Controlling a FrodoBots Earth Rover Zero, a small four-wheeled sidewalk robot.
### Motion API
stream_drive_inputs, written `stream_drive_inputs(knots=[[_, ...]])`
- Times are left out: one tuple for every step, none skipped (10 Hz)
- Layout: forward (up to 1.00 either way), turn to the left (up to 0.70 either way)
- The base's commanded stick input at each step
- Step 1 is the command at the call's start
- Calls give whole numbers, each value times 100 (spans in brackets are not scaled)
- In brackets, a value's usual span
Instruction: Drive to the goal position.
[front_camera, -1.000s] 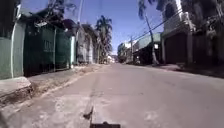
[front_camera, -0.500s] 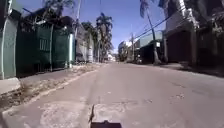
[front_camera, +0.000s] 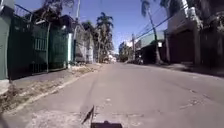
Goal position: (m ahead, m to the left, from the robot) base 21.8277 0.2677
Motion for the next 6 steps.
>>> stream_drive_inputs(knots=[[70, -3], [70, -3], [70, -3], [70, -3], [70, -3], [70, -3]])
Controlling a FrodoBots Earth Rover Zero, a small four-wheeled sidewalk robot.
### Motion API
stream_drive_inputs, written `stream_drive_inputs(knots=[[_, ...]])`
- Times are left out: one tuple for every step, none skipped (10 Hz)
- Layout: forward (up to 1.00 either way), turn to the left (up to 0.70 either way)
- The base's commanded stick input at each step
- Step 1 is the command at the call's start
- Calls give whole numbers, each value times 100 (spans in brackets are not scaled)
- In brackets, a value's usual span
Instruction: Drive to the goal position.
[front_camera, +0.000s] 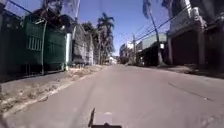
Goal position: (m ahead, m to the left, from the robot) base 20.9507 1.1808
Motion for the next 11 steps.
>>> stream_drive_inputs(knots=[[70, -3], [70, -3], [70, -3], [70, -3], [70, -3], [70, -3], [70, -3], [70, -3], [70, -3], [70, -3], [70, -3]])
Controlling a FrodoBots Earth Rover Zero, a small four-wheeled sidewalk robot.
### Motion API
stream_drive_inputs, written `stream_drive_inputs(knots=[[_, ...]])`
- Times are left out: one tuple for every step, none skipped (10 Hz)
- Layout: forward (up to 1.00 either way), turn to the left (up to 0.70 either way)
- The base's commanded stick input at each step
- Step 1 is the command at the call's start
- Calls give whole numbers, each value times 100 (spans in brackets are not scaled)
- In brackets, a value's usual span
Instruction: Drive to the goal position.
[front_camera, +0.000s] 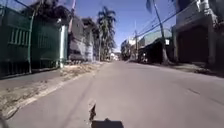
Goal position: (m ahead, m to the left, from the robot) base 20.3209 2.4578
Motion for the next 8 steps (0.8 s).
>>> stream_drive_inputs(knots=[[70, -3], [70, -3], [70, -3], [70, -3], [70, -3], [70, -3], [70, -3], [70, -3]])
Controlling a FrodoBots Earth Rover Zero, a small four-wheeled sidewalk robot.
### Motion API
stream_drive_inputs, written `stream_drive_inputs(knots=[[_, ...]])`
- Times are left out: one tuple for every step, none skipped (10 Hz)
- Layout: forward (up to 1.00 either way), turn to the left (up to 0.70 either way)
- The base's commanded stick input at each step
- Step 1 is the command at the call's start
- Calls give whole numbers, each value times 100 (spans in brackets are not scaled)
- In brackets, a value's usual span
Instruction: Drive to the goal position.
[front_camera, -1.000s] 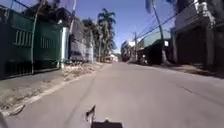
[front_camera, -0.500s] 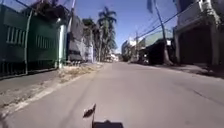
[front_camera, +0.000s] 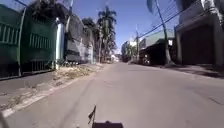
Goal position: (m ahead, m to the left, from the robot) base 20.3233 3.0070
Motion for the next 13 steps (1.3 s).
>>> stream_drive_inputs(knots=[[70, -3], [70, -3], [70, -3], [70, -3], [70, -3], [70, -3], [70, -3], [70, -3], [70, -3], [70, -3], [70, -3], [70, -3], [70, -3]])
